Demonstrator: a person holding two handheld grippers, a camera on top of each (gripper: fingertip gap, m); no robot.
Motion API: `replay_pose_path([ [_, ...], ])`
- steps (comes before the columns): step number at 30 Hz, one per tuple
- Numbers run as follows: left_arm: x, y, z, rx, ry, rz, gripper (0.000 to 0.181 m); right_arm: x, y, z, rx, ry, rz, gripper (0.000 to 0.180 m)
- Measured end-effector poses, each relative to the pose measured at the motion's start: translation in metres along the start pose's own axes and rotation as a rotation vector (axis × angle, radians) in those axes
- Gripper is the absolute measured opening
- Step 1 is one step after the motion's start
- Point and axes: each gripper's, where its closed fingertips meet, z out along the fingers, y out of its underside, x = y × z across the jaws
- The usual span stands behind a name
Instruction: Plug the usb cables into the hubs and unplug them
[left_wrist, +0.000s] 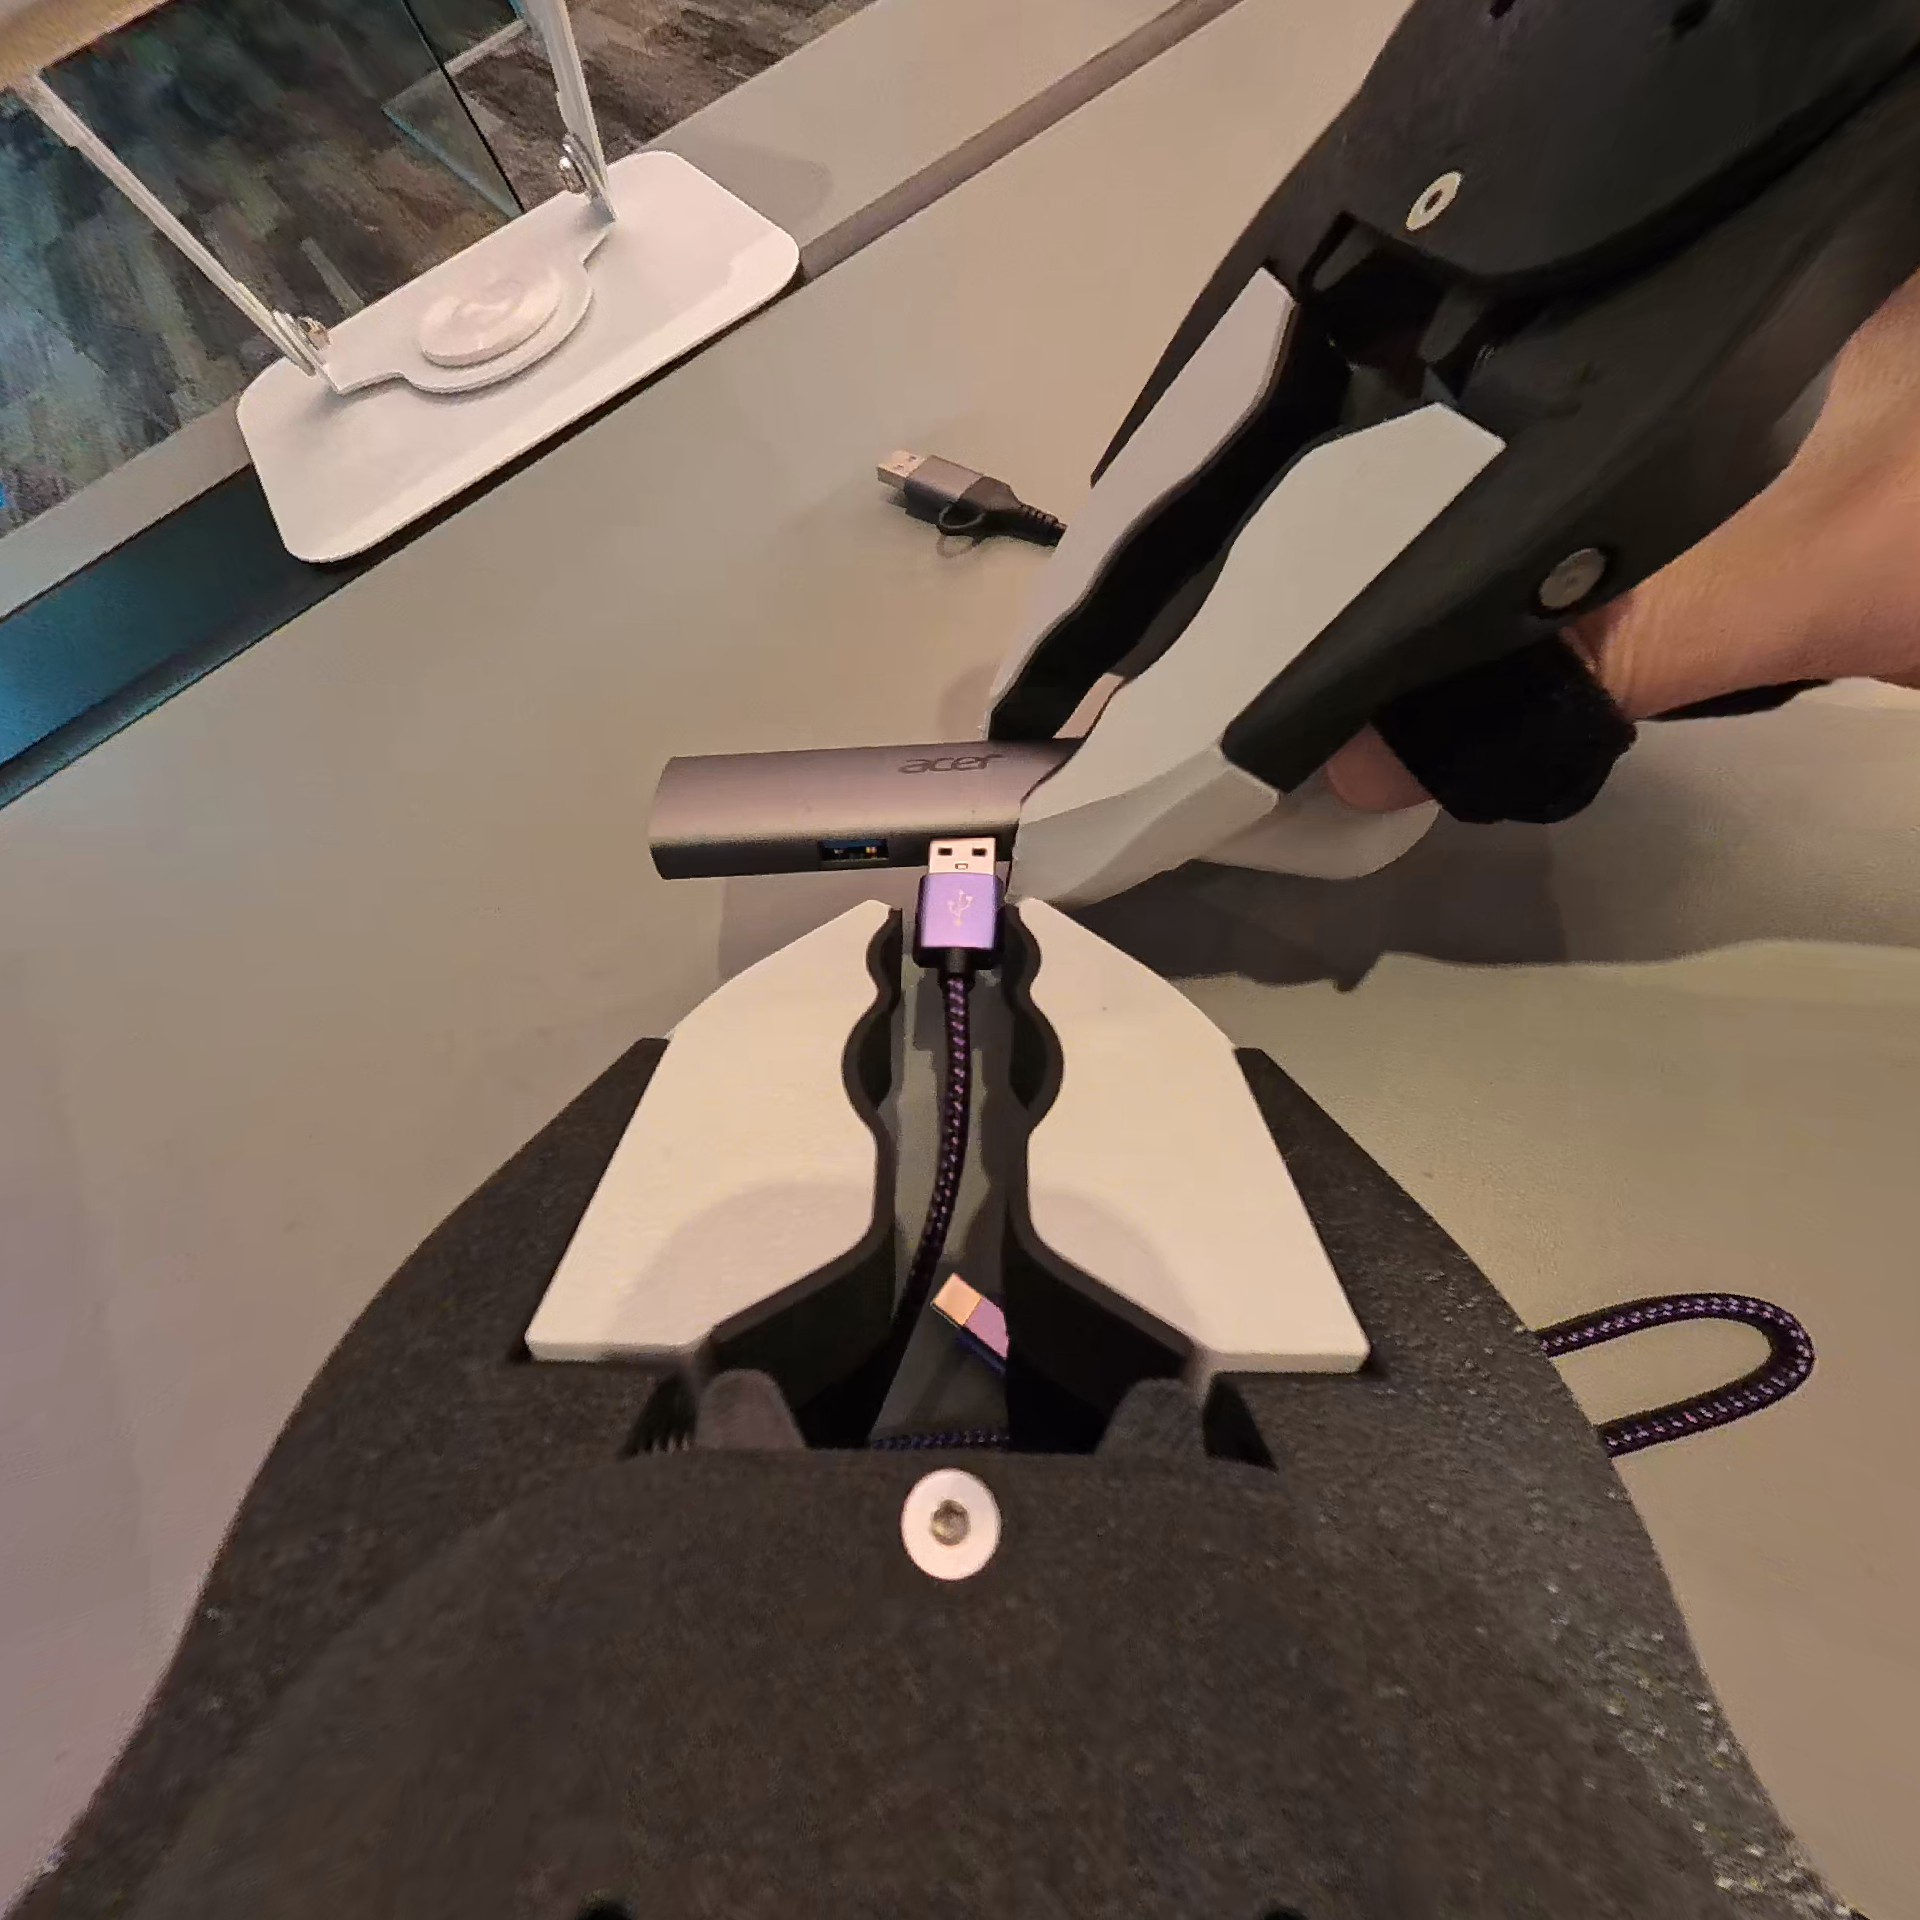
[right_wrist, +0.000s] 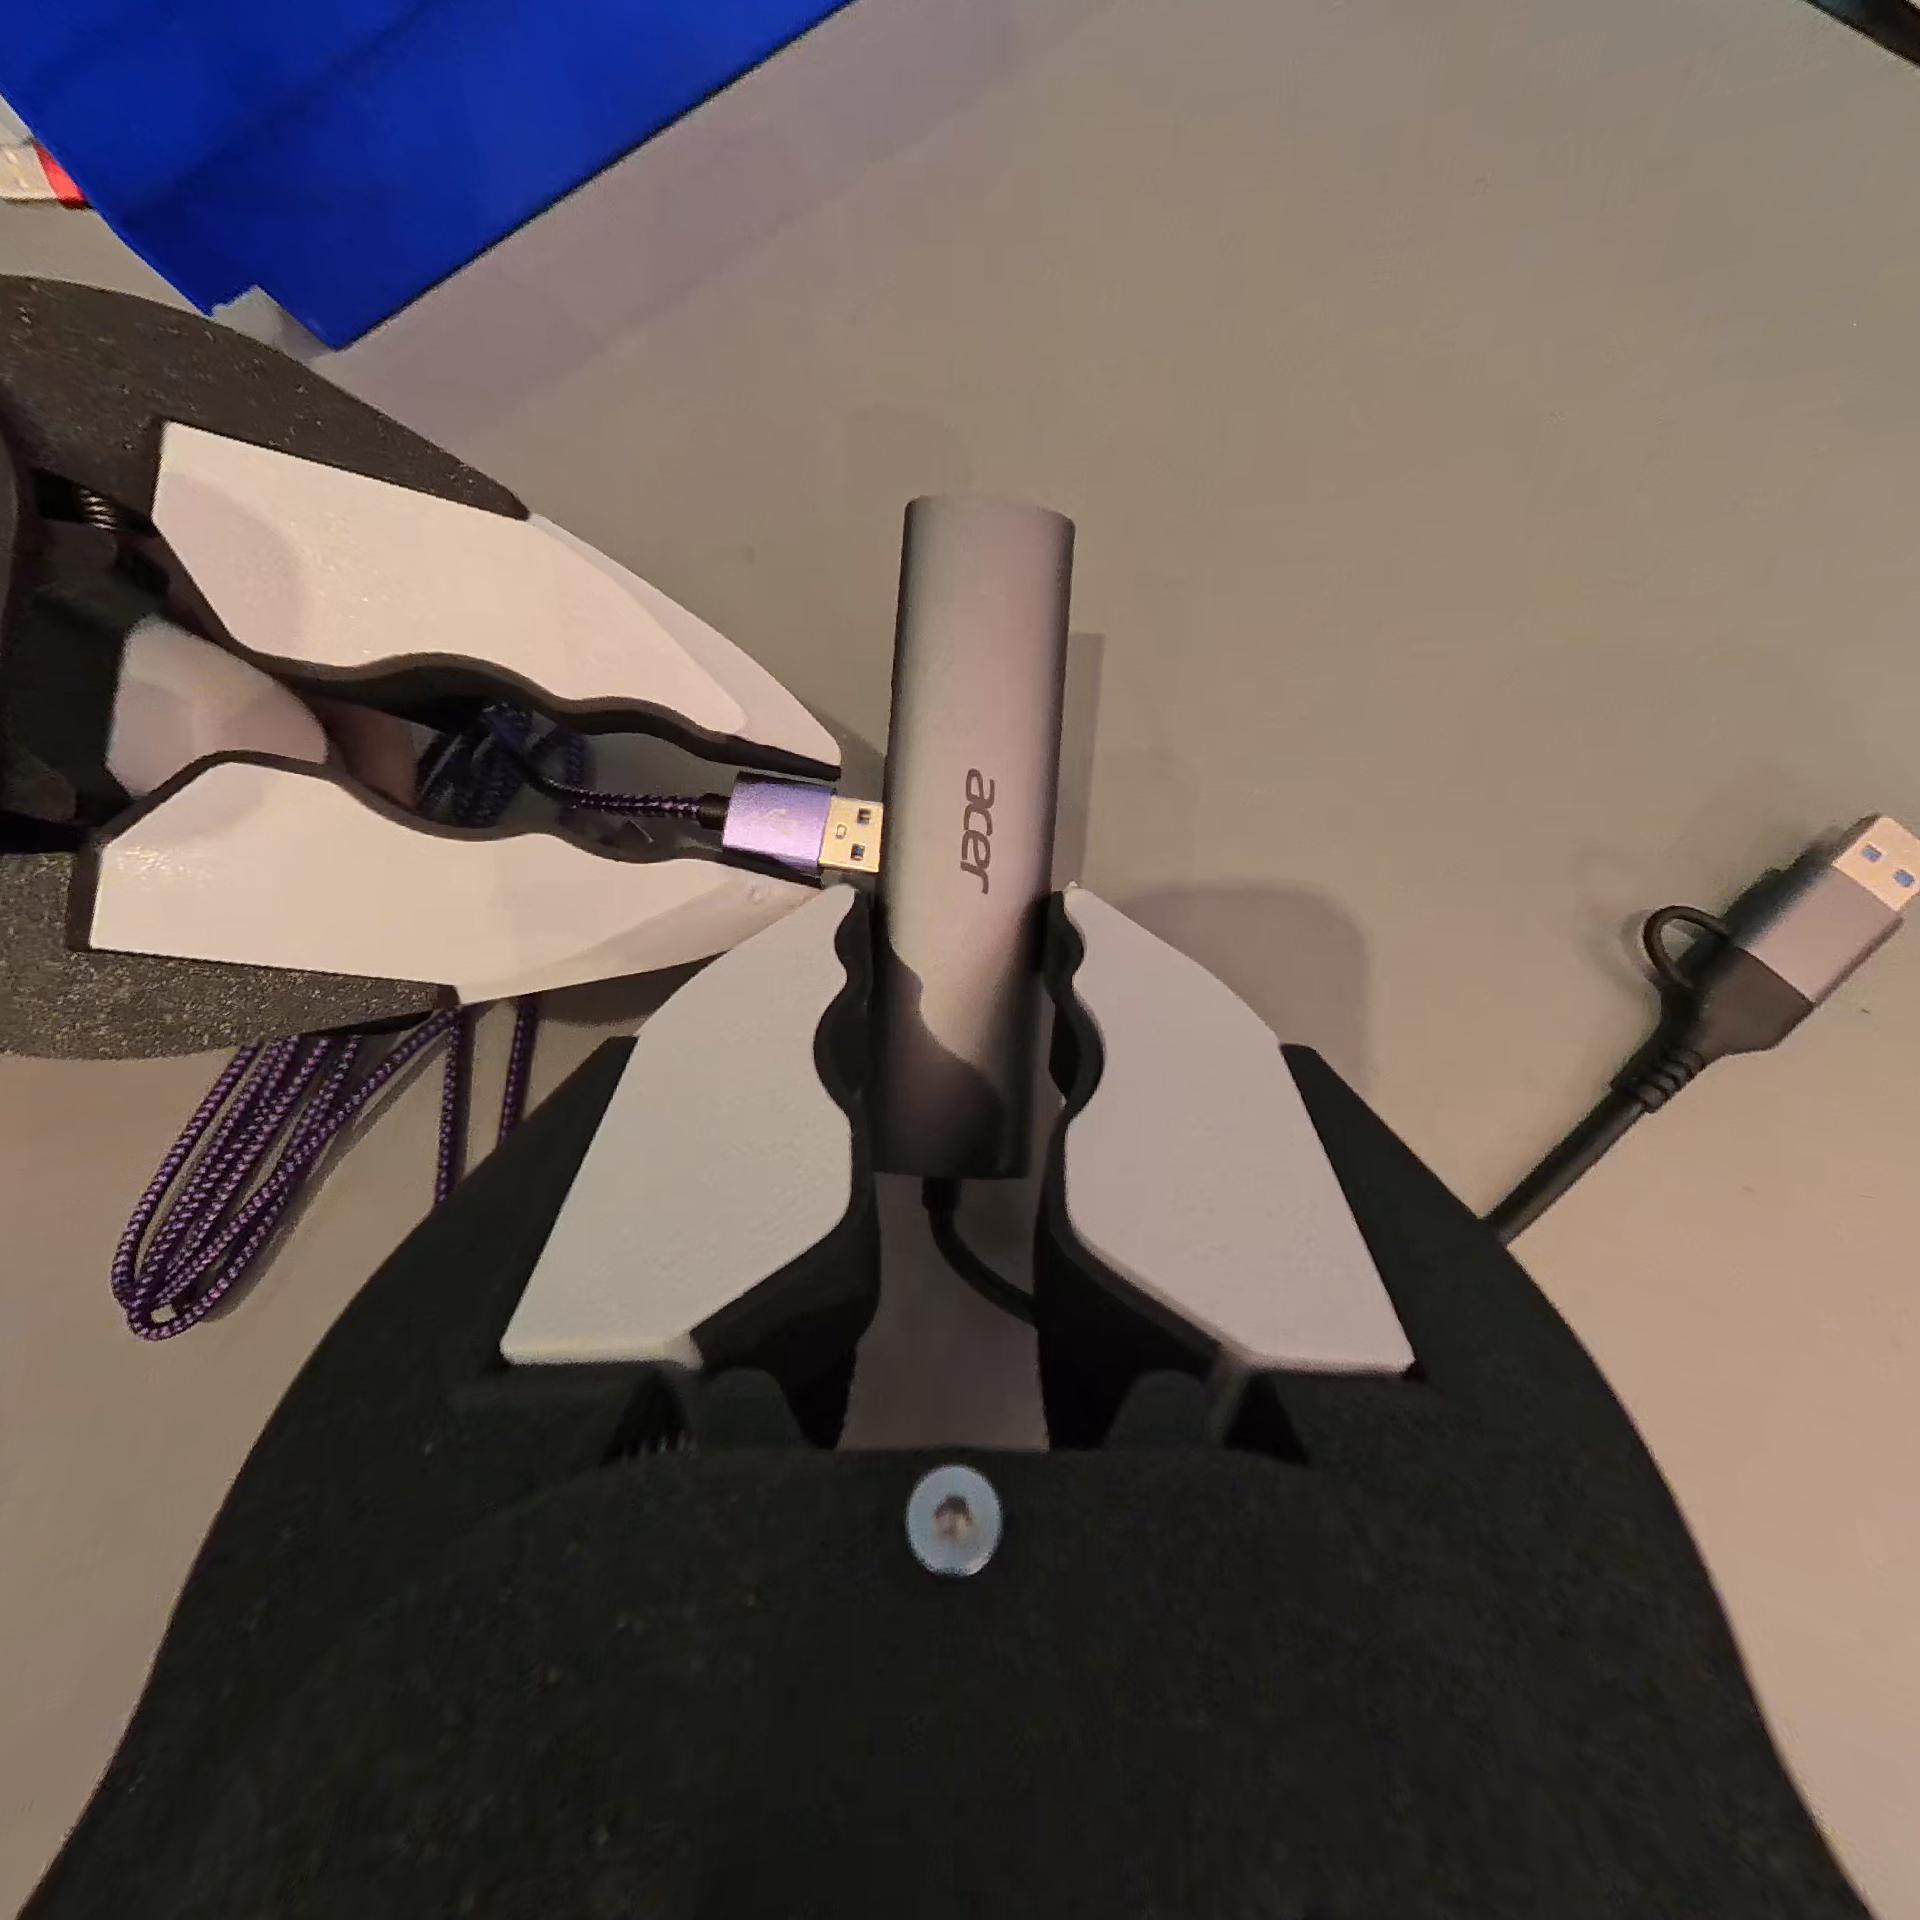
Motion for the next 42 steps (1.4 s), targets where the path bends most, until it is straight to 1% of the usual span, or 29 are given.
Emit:
replay_pose_path([
  [6, 0.003, -0.004, -0.002, 0.027, 0.014, 0.027, 0.015, -0.002, 0.000, -0.003, 0.024, -0.082, 0.070, 0.031],
  [9, 0.003, -0.005, -0.002, 0.029, 0.015, 0.021, 0.015, -0.002, 0.000, -0.003, 0.026, -0.090, 0.078, 0.031],
  [12, 0.002, -0.004, -0.003, 0.021, 0.013, 0.019, 0.015, -0.003, -0.001, -0.003, 0.025, -0.076, 0.056, 0.031],
  [17, 0.004, 0.001, -0.001, -0.012, 0.014, 0.031, 0.015, 0.000, 0.004, 0.000, -0.032, 0.026, -0.049, 0.031],
  [20, 0.003, 0.001, -0.001, -0.012, 0.002, 0.028, 0.015, 0.002, 0.002, -0.001, -0.037, 0.075, -0.081, 0.031],
  [22, 0.003, 0.003, 0.000, -0.020, 0.002, 0.031, 0.015, 0.002, 0.005, 0.001, -0.054, 0.074, -0.075, 0.031],
  [28, 0.002, 0.008, 0.005, -0.049, 0.003, 0.019, 0.015, 0.001, 0.017, 0.005, -0.093, -0.006, 0.008, 0.034],
  [30, 0.002, 0.008, 0.005, -0.046, 0.005, 0.011, 0.015, 0.003, 0.020, 0.006, -0.111, 0.010, 0.001, 0.036],
  [39, 0.000, 0.005, 0.004, -0.027, -0.010, 0.019, 0.015, 0.005, 0.014, 0.002, -0.111, 0.083, -0.084, 0.033],
  [42, 0.001, 0.001, 0.001, -0.012, -0.023, 0.037, 0.015, 0.003, 0.013, -0.002, -0.120, 0.081, -0.054, 0.033],
])
